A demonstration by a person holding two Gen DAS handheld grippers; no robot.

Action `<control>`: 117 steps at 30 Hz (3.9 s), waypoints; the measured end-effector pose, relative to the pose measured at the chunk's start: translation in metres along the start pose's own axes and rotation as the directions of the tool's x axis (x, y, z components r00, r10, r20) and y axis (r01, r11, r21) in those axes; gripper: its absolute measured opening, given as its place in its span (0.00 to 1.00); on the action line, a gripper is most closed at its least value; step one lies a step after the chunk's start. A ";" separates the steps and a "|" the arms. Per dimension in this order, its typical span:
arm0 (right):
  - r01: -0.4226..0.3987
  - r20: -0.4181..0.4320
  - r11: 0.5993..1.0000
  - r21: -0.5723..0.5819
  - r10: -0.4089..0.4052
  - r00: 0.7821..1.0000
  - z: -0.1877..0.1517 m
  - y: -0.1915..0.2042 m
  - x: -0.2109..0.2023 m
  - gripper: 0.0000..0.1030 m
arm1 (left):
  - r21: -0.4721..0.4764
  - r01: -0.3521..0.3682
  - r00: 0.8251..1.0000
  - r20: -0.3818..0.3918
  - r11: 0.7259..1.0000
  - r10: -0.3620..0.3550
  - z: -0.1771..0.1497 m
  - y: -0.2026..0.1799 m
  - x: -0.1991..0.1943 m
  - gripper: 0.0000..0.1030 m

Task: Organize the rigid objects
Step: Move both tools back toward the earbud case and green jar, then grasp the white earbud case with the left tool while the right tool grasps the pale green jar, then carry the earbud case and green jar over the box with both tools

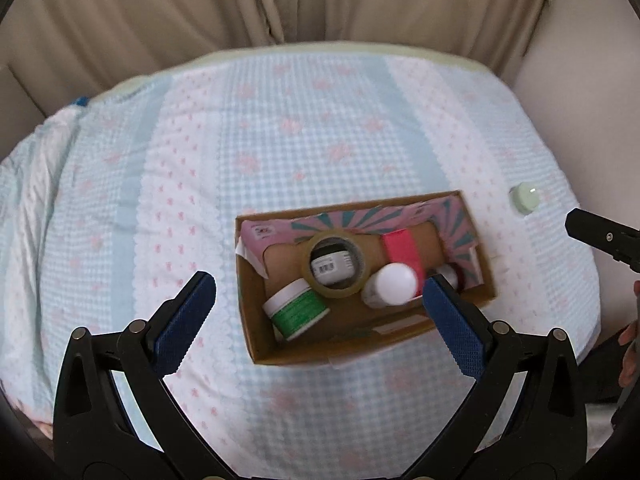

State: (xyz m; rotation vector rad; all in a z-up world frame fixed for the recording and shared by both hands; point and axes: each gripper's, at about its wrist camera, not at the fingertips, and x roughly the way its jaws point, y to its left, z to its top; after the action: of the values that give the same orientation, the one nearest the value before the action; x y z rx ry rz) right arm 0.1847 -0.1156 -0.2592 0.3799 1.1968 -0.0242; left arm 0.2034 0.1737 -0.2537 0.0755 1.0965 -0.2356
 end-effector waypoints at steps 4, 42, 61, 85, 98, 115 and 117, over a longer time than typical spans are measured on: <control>0.020 0.054 0.998 -0.052 -0.017 0.998 -0.007 -0.004 -0.044 1.00 | -0.006 -0.005 0.998 0.060 1.000 0.005 -0.006 -0.020 -0.035 1.00; 0.025 0.142 0.940 -0.340 0.025 0.990 0.047 -0.264 -0.027 0.99 | -0.207 -0.176 0.977 0.085 0.962 0.197 -0.085 -0.363 0.077 1.00; 0.017 0.041 0.899 -0.437 0.001 0.999 0.047 -0.303 0.175 0.89 | -0.212 -0.216 0.976 -0.036 0.953 0.213 -0.097 -0.368 0.266 0.81; 0.024 0.057 0.896 -0.443 0.002 0.998 0.060 -0.294 0.202 0.64 | -0.268 -0.136 0.990 0.003 0.954 0.142 -0.083 -0.351 0.258 0.57; 0.042 0.178 0.924 -0.380 0.028 0.984 0.067 -0.267 0.094 0.64 | -0.286 -0.094 0.967 0.203 0.954 0.156 -0.051 -0.328 0.135 0.57; -0.077 0.216 0.901 -0.426 0.184 0.959 0.053 -0.124 -0.094 0.64 | -0.289 -0.137 0.917 0.324 0.947 0.232 -0.016 -0.204 -0.076 0.57; -0.087 0.206 0.898 -0.431 0.192 0.960 0.048 -0.103 -0.098 0.64 | -0.285 -0.135 0.922 0.315 0.949 0.225 -0.016 -0.182 -0.081 0.57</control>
State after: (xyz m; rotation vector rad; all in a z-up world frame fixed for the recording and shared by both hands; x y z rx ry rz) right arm 0.1690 -0.2440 -0.1836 0.0785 0.8967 0.3018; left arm 0.1132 0.0120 -0.1791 -0.0949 0.7560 0.0638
